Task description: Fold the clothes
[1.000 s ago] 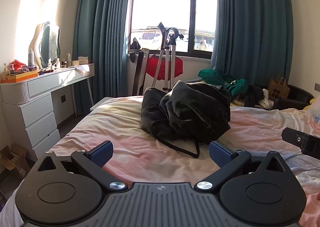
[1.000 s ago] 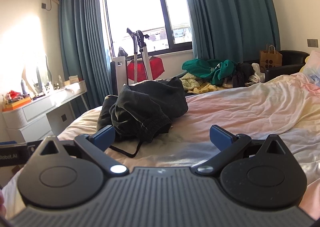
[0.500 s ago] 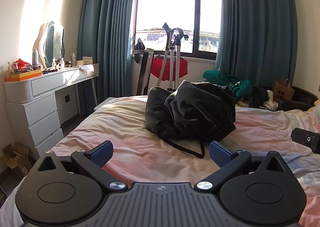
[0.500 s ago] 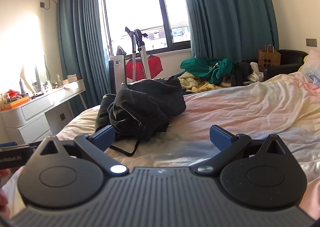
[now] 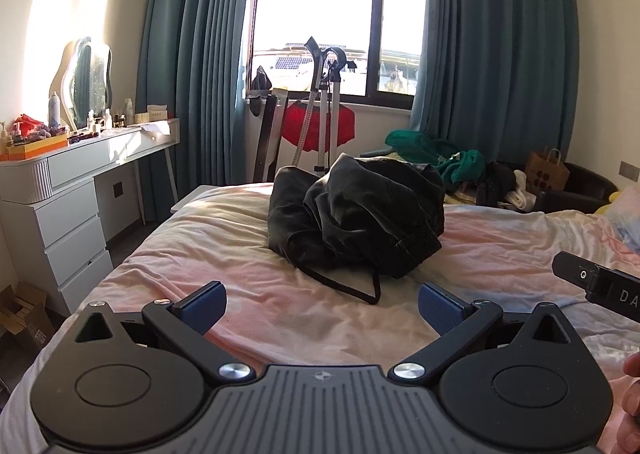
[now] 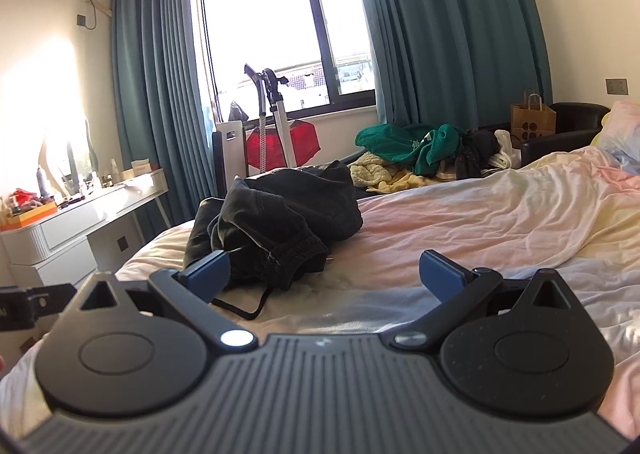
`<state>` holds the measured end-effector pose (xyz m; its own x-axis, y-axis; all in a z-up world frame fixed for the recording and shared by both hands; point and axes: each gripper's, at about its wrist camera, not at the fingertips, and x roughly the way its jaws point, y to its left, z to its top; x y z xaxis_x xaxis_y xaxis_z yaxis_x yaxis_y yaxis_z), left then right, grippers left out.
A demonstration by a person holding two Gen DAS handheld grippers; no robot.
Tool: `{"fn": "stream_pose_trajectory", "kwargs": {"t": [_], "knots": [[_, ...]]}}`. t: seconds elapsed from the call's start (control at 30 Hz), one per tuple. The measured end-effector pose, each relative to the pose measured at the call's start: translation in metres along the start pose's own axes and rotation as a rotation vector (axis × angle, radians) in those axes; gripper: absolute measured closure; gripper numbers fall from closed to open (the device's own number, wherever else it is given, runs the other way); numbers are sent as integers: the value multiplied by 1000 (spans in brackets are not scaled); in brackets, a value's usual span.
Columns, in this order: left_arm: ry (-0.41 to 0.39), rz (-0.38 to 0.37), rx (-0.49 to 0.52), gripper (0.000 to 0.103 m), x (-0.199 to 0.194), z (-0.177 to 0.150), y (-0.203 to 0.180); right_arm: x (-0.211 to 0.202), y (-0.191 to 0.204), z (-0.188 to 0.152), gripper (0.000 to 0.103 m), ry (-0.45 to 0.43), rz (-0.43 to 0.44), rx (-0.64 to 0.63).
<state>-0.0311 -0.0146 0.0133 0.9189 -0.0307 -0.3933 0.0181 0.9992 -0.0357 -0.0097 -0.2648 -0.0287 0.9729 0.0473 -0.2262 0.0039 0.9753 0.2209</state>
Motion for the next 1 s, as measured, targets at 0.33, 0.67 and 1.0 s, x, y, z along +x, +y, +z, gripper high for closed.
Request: {"fn": "stream_pose_trajectory", "kwargs": {"t": [0.33,0.67,1.0], "knots": [[-9,53,58,0,13,31,-33,21,-18,-16,4,68,-1,71],[-29,45,115,0,-10,73,-84,118,-24,-31,4,210,135,272],[93,-70,123,0,8,54,-80,242,-29,-43,4,211,180,533]]}}
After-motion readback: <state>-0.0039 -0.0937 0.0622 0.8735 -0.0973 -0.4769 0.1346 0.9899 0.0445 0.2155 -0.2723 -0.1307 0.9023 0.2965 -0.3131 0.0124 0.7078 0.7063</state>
